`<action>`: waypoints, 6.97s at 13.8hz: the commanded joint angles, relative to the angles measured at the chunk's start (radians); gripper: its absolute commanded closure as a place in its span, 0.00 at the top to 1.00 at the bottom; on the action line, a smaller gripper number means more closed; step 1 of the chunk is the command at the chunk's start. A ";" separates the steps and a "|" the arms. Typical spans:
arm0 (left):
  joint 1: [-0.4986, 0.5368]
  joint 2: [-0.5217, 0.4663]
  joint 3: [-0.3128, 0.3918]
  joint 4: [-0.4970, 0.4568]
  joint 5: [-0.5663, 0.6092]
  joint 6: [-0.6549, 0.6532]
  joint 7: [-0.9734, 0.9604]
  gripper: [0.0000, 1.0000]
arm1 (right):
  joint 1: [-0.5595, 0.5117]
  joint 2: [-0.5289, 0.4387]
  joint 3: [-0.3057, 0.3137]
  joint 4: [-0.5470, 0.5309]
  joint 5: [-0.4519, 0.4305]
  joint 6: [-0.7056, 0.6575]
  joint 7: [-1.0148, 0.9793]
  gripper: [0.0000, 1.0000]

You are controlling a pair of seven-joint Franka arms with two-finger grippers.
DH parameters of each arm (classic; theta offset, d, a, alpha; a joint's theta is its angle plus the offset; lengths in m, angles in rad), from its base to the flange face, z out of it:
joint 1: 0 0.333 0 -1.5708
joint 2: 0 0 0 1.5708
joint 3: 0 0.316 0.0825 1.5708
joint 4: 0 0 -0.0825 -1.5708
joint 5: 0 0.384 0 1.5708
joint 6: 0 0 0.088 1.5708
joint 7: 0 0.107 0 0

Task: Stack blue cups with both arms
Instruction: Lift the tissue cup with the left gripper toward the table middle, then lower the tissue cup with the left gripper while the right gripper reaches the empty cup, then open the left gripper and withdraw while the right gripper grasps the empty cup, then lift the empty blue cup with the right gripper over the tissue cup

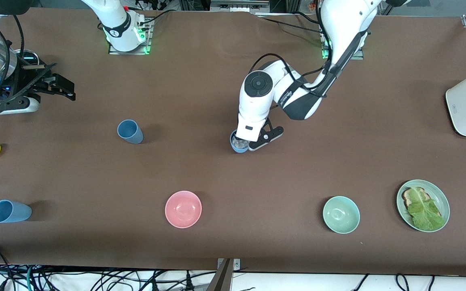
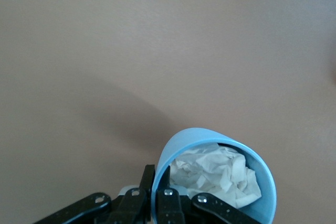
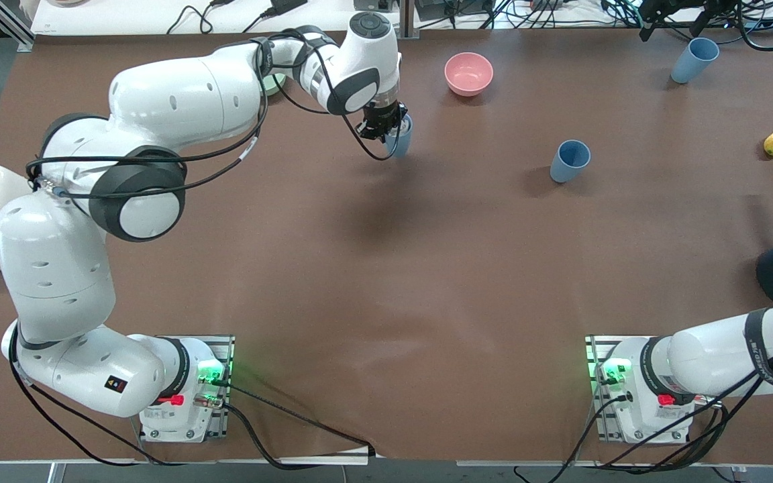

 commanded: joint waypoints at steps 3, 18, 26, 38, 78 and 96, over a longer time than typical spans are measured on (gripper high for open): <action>-0.036 0.068 0.015 0.047 0.054 0.051 -0.070 0.00 | -0.005 -0.009 0.005 0.003 -0.011 0.000 -0.015 1.00; -0.038 0.085 0.015 0.046 0.160 0.065 -0.093 0.74 | -0.007 0.005 0.000 -0.103 -0.008 0.122 -0.033 1.00; -0.027 0.055 0.012 0.046 0.192 0.061 -0.035 0.96 | -0.007 0.023 0.000 -0.345 -0.006 0.377 -0.032 1.00; 0.053 -0.224 0.003 0.090 -0.021 -0.258 0.275 1.00 | -0.008 -0.026 -0.009 -0.744 -0.006 0.740 -0.030 1.00; 0.443 -0.685 0.316 0.066 -0.266 -0.787 1.453 1.00 | 0.106 0.115 0.038 -0.234 0.004 0.409 0.111 0.00; 0.441 -0.775 0.313 -0.068 -0.289 -0.751 1.460 1.00 | 0.633 0.476 -0.006 0.198 -0.009 0.418 0.941 0.00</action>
